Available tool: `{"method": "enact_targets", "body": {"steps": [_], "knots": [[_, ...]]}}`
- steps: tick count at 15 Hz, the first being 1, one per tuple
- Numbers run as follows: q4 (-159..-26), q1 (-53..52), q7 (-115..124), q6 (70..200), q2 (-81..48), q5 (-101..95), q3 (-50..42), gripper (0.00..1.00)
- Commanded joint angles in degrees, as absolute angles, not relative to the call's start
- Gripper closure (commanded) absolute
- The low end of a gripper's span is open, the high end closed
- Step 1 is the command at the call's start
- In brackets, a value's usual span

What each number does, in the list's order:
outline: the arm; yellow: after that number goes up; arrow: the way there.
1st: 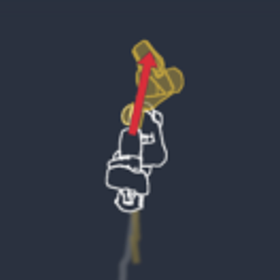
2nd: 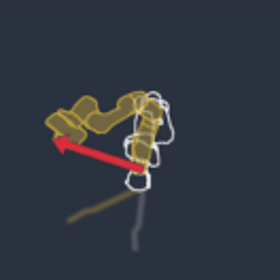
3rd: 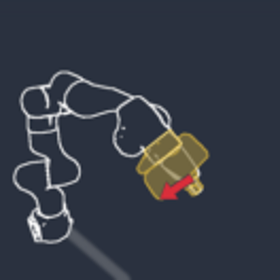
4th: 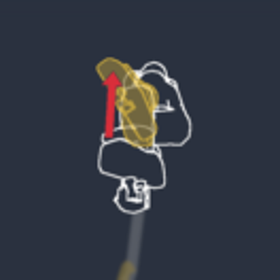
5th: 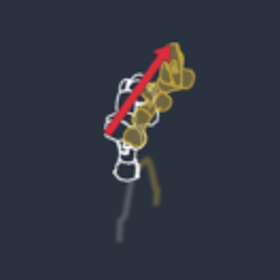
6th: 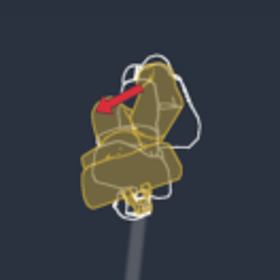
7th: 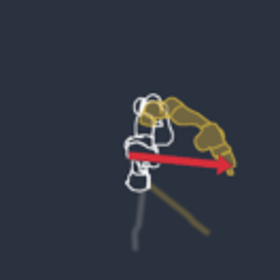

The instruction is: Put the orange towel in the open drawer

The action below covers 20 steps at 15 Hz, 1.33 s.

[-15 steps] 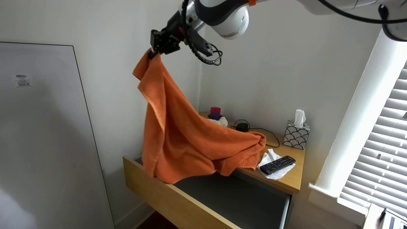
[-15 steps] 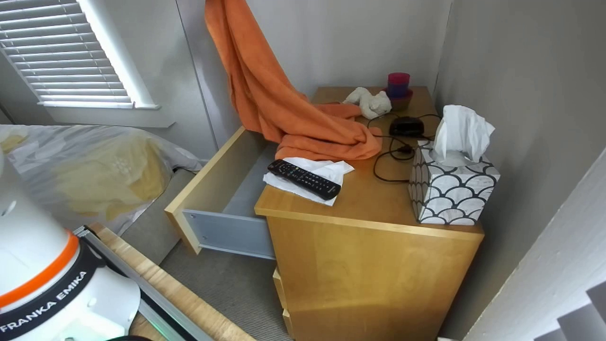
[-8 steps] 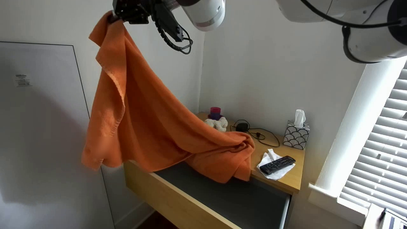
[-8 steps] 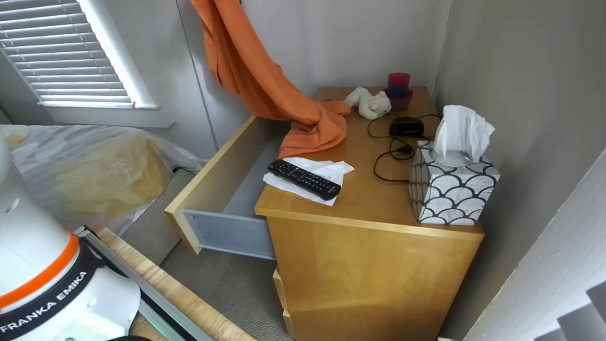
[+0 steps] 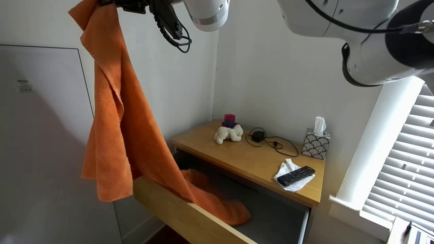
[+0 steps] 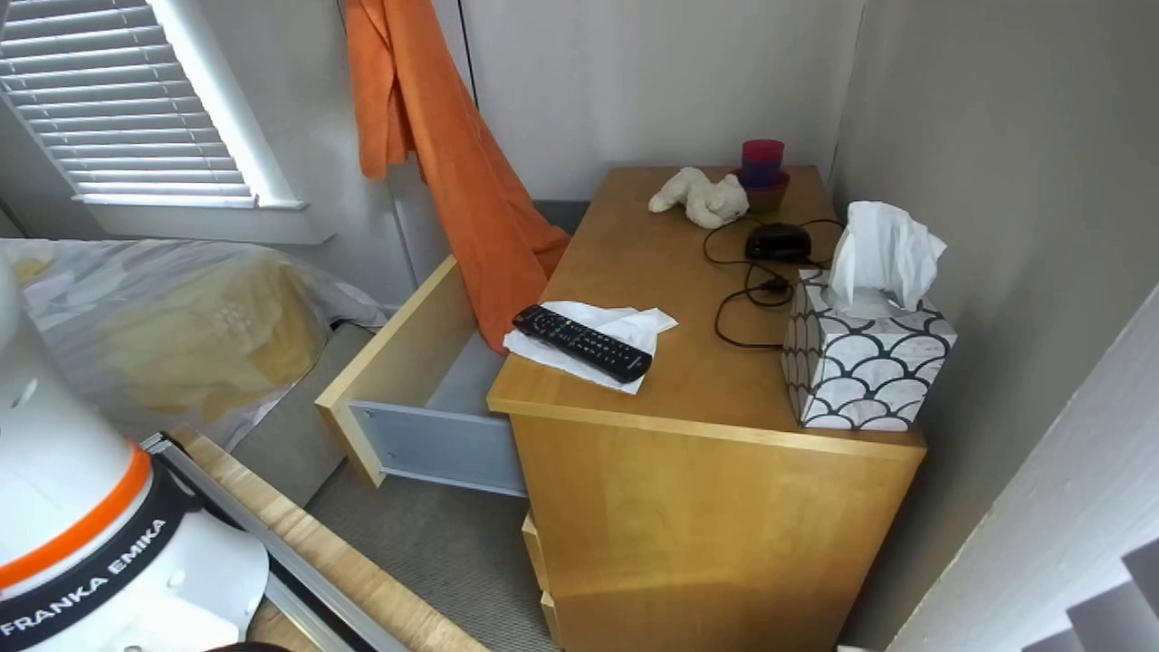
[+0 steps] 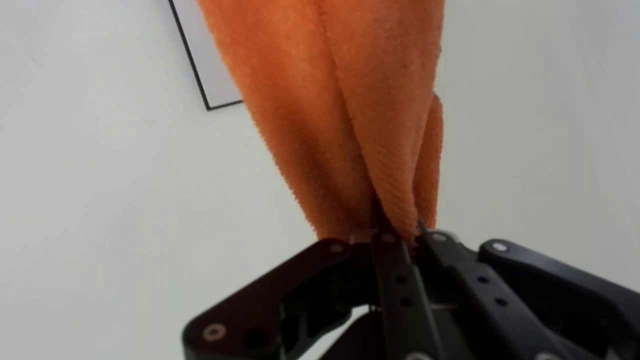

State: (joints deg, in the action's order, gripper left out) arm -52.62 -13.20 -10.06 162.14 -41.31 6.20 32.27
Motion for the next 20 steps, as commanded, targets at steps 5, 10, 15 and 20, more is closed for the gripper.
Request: {"method": "enact_targets", "body": {"steps": [5, 10, 15, 20], "knots": [[-60.7, -11.7, -3.5, 152.3, -36.1, 0.1, 18.2, 0.99], [-68.7, -11.6, -2.6, 146.2, -30.8, -5.8, 10.7, 0.99], [-81.2, -10.9, -3.2, 136.0, -22.8, -6.4, 9.0, 0.99], [-93.9, -11.2, -4.6, 125.0, -15.5, -5.8, 8.9, 0.99]]}}
